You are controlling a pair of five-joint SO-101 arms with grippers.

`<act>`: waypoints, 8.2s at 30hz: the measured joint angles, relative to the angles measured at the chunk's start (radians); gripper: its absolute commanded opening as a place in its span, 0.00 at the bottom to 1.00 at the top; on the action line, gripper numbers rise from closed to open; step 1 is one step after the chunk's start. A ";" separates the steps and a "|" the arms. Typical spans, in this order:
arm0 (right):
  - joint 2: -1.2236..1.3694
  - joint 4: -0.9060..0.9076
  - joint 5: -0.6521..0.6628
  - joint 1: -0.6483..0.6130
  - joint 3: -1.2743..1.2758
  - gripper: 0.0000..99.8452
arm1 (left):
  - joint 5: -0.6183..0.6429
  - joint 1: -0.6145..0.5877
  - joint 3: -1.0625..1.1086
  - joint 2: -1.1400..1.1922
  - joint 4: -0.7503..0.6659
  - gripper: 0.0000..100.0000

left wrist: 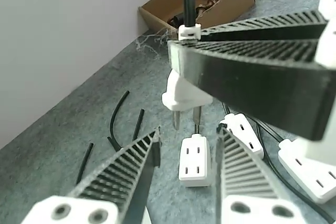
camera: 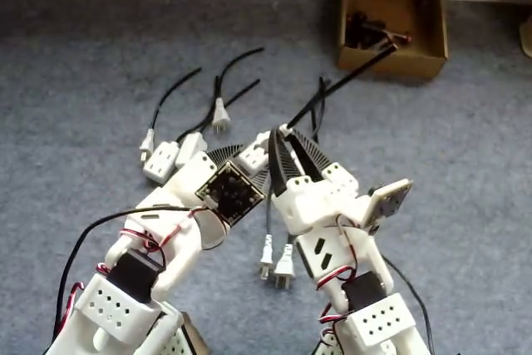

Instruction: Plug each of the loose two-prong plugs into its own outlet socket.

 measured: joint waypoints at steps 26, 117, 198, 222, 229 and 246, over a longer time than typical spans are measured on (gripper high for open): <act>0.000 0.000 0.000 0.000 0.000 0.01 | 0.000 0.034 0.000 0.000 0.025 0.01; 0.000 0.000 0.003 -0.020 0.000 0.01 | 0.000 -0.028 0.000 0.126 -0.215 0.01; 0.000 0.000 0.003 -0.018 0.000 0.01 | 0.000 -0.003 0.031 0.126 -0.252 0.01; 0.000 0.000 0.003 -0.006 0.000 0.01 | 0.000 -0.034 -0.089 0.420 -0.359 0.01; -0.009 -0.002 0.003 -0.005 0.000 0.01 | 0.000 -0.034 -0.135 0.427 -0.359 0.01; 0.000 -0.006 0.002 -0.011 0.000 0.01 | 0.000 -0.092 -0.244 0.427 -0.359 0.01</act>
